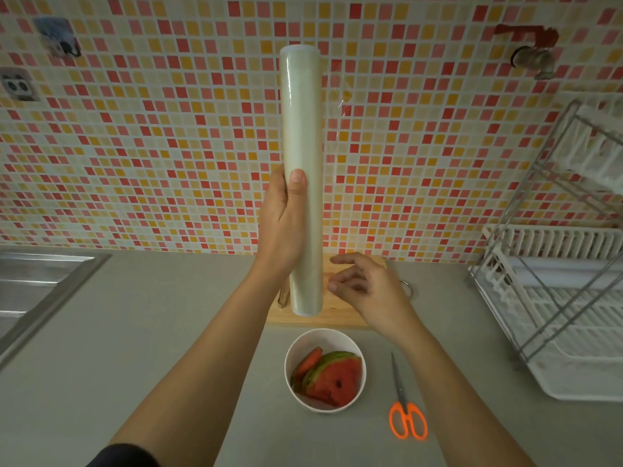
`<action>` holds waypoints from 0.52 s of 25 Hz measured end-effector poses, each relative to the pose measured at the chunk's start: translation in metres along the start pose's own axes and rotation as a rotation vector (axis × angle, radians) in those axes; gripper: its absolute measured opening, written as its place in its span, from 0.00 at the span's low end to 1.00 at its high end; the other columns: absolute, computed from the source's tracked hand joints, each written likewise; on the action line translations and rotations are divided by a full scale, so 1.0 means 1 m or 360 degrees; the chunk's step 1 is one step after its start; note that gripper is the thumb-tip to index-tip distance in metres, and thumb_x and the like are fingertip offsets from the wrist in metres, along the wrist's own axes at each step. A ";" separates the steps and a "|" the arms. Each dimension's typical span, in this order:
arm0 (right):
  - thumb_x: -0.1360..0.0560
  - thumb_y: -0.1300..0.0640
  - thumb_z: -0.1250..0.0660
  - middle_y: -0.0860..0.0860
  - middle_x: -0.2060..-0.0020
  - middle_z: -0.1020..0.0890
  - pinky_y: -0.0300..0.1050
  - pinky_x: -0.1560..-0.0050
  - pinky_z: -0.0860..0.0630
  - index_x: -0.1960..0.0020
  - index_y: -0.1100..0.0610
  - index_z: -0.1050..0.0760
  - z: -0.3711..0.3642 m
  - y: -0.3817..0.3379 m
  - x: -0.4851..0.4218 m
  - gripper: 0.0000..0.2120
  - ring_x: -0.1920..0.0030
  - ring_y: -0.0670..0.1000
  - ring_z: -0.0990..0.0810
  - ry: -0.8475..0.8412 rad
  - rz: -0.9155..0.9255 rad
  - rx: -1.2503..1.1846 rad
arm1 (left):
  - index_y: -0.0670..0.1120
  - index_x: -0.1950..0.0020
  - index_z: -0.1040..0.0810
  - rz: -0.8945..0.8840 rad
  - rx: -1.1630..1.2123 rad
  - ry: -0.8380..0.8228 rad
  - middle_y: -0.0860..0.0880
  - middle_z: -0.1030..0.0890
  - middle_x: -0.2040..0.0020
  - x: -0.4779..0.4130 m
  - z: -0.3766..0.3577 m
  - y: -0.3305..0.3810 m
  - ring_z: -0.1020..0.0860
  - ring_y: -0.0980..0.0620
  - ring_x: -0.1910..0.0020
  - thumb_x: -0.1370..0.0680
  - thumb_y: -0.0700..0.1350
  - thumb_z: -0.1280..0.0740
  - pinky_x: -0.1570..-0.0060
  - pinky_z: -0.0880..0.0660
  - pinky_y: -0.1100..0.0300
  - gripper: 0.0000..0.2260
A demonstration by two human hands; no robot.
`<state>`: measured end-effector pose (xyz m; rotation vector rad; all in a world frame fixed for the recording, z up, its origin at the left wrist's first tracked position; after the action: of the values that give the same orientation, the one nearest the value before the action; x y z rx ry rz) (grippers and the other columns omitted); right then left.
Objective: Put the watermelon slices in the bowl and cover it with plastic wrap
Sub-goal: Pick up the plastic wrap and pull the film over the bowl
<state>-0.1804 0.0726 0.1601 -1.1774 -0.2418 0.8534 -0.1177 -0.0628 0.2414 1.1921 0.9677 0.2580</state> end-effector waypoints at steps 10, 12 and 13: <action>0.25 0.59 0.33 0.45 0.64 0.18 0.29 0.58 0.27 0.47 0.47 0.25 0.004 0.011 0.013 0.10 0.60 0.41 0.19 -0.0047 0.0120 0.0098 | 0.62 0.49 0.31 0.0084 -0.0008 -0.0067 0.58 0.24 0.58 0.004 -0.011 -0.005 0.24 0.70 0.62 0.19 0.58 0.48 0.66 0.28 0.76 0.07; 0.25 0.59 0.33 0.44 0.64 0.19 0.30 0.57 0.27 0.46 0.43 0.27 0.006 0.018 0.017 0.13 0.60 0.41 0.20 -0.0142 0.0115 0.0164 | 0.57 0.46 0.29 0.0116 -0.0030 -0.0078 0.58 0.24 0.58 0.006 -0.012 -0.010 0.24 0.69 0.62 0.19 0.59 0.48 0.66 0.29 0.76 0.11; 0.26 0.58 0.32 0.44 0.63 0.19 0.31 0.55 0.26 0.45 0.40 0.28 0.005 0.026 0.020 0.15 0.59 0.41 0.20 -0.0252 0.0059 0.0174 | 0.55 0.44 0.29 0.0123 -0.0061 -0.0083 0.58 0.24 0.58 0.008 -0.012 -0.013 0.24 0.70 0.62 0.19 0.59 0.48 0.67 0.29 0.77 0.14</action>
<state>-0.1820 0.0935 0.1338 -1.0165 -0.2996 0.9819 -0.1259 -0.0550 0.2262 1.1970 0.8689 0.3044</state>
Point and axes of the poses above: each hand's wrist, its own x-axis away from the middle knuckle, its own z-axis out of the back of the hand, y = z × x, the point moved 6 cm from there along -x, towards the middle knuckle
